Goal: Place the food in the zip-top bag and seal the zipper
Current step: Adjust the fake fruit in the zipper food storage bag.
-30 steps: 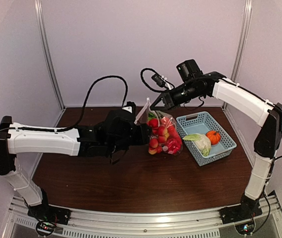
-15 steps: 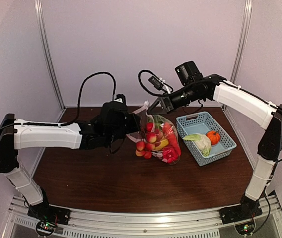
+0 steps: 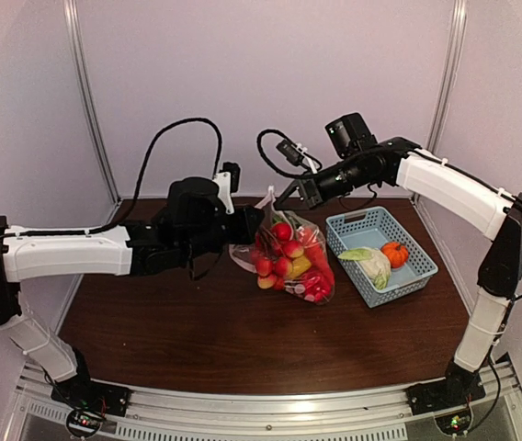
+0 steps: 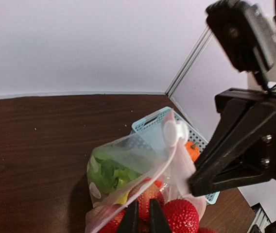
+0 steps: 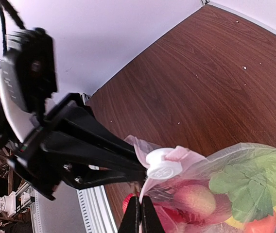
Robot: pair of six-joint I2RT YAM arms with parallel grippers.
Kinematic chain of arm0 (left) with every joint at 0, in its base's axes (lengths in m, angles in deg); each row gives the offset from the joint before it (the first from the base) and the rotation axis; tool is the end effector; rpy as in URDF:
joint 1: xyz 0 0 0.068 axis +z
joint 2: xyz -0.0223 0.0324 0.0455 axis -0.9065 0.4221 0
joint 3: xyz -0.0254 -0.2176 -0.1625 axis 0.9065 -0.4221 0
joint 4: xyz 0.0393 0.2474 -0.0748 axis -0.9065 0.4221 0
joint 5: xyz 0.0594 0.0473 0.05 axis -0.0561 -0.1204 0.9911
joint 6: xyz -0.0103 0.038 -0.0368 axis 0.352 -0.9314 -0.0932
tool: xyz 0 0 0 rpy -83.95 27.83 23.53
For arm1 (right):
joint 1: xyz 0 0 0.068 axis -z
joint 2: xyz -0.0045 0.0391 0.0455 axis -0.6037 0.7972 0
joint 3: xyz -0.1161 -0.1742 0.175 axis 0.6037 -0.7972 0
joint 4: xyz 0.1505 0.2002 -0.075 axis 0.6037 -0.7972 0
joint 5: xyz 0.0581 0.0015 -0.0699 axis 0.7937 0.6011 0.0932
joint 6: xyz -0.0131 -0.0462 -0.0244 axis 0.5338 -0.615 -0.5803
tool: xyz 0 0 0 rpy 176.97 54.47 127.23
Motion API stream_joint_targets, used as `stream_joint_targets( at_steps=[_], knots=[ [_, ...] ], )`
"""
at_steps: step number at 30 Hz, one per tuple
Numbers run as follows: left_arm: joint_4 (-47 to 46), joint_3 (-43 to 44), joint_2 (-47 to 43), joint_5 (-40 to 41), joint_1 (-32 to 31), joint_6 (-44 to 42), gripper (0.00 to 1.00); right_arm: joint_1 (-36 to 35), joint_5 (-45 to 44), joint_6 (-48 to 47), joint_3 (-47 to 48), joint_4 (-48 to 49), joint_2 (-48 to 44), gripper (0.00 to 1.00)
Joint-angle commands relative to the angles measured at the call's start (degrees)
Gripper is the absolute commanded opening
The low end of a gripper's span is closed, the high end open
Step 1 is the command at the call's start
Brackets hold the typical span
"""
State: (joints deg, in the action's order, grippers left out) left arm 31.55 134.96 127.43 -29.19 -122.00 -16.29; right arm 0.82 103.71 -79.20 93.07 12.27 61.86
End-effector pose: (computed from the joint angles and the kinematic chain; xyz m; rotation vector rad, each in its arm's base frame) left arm 0.2099 -0.3045 0.3044 0.0764 1.9461 -0.9051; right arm 0.3056 0.2581 0.3671 -1.0568 2.0973 1.3638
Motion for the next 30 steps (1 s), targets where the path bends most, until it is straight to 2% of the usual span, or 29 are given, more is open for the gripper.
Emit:
stream_joint_targets(
  at_steps=[1, 7, 12, 17, 20, 25, 28, 30],
  knots=[
    [-13.35, -4.14, -6.05, 2.02, 0.12, -8.78, 0.0, -0.25, -1.16, -0.94, -1.25, 0.12, -0.77, 0.0],
    [-28.74, -8.08, -5.73, 7.96, -1.35, -18.6, 0.0, -0.25, -1.06, -1.57, -1.82, -0.72, -0.87, 0.0],
    [-40.44, -8.86, -3.07, 8.59, -2.51, -25.89, 0.0, -0.25, -0.53, -1.52, -2.38, -0.69, -1.2, 0.0],
    [-38.73, -5.61, -2.07, 9.55, -2.52, -20.72, 0.0, 0.41, -0.59, -1.01, -2.97, 0.35, -2.44, 0.0],
    [-42.35, -7.48, -2.08, 12.39, -3.53, -21.14, 0.0, 1.31, 1.17, 0.56, -2.48, 2.36, -4.03, 0.0],
    [-55.37, -11.3, 4.38, 12.49, -4.87, -30.75, 0.0, 1.52, 3.36, 2.39, -0.69, 3.88, -5.46, 0.0],
    [-68.11, -12.0, 9.41, 12.86, -6.55, -38.04, 0.0, 1.48, 9.6, 6.99, -2.41, 9.05, -5.74, 0.0],
    [-73.87, -10.6, 13.8, 12.74, -7.42, -43.85, 0.0, 1.55, 15.17, 13.25, -5.17, 15.96, -5.72, 0.0]
  ],
)
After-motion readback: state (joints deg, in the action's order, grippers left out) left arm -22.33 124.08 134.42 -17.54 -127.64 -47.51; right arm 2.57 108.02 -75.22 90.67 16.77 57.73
